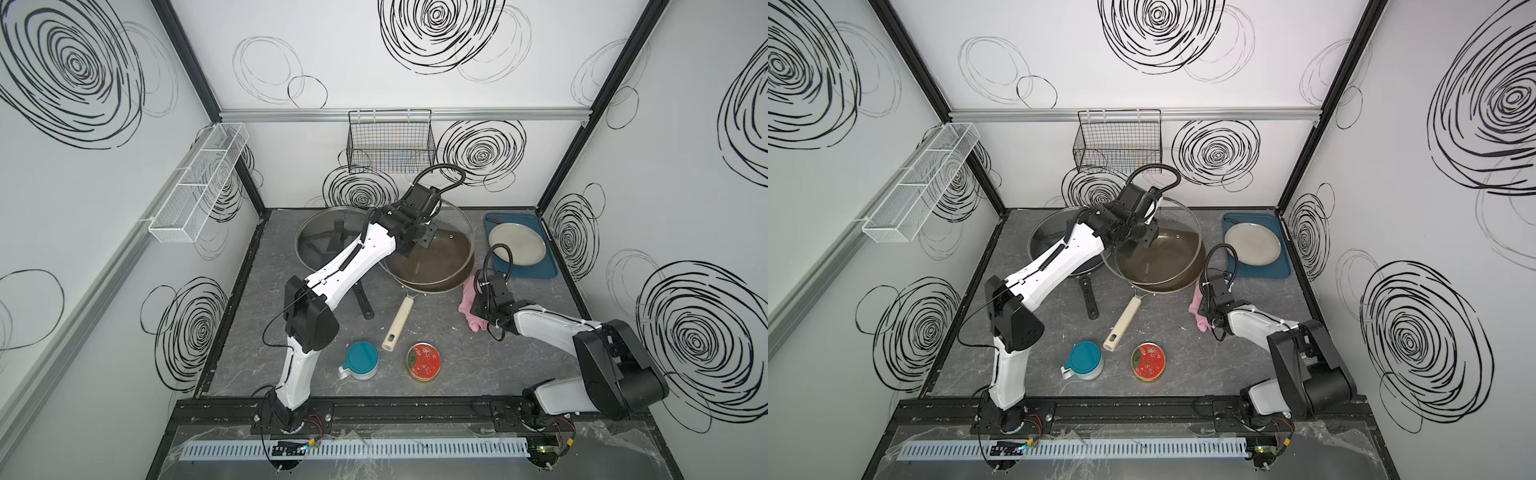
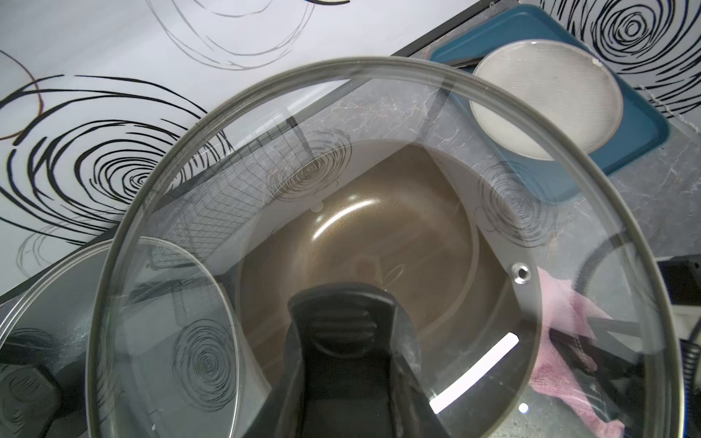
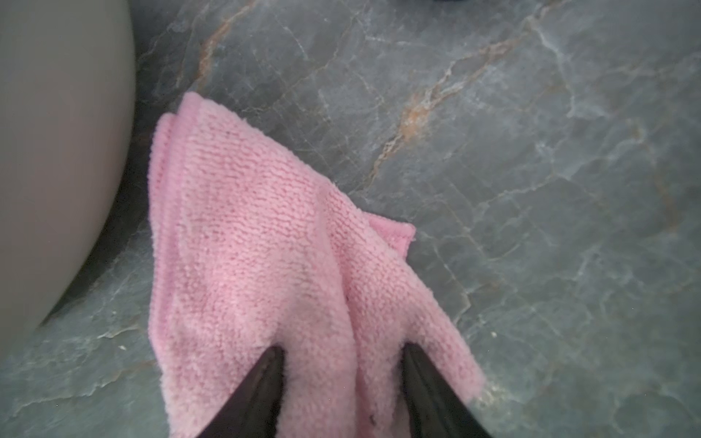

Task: Wipe the pot lid with a cloth
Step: Pick up the cleaning item at the center of the board.

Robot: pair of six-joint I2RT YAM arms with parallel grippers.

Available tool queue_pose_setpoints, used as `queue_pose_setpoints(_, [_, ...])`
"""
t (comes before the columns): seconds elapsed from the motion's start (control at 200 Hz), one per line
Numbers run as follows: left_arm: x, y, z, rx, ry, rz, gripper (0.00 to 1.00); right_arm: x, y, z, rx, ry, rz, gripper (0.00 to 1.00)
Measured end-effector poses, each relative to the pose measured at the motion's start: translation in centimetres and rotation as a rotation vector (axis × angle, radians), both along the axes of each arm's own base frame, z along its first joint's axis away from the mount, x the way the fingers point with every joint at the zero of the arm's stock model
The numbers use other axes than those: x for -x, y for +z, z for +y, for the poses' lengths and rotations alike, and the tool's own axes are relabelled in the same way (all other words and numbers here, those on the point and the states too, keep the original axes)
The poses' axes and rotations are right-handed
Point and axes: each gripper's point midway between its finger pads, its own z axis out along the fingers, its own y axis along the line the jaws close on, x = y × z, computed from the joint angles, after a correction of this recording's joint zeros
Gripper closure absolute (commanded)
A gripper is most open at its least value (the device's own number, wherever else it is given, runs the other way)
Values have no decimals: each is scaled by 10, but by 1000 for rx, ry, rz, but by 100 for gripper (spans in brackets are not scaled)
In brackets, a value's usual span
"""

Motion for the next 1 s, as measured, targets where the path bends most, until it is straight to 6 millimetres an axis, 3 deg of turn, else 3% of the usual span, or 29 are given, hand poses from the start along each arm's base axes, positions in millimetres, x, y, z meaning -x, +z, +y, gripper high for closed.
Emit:
queue_pose_setpoints(0.18, [15,3,13,4,11,7,100,0,6,4,-5,-6,2,100])
queue_pose_setpoints(0.31, [24,7,18,31,10,3,100,10,28,6,-37,1,-22,100])
queue_pose_setpoints(0.51, [31,20,19,95,-1,-11,100,17,114,8,-170,25,-277,100])
queue_pose_setpoints(0.615, [34,26,18,130,-9,-18,100,26,142,8,-243,55,-389,100])
queue_pose_setpoints(0.805, [38,32,15,193,-25,-9,100,27,166,7,-363,103,-480,100])
queue_pose_setpoints(1.001, [48,41,15,261,-42,9,100,16,167,10,-500,155,-544,100])
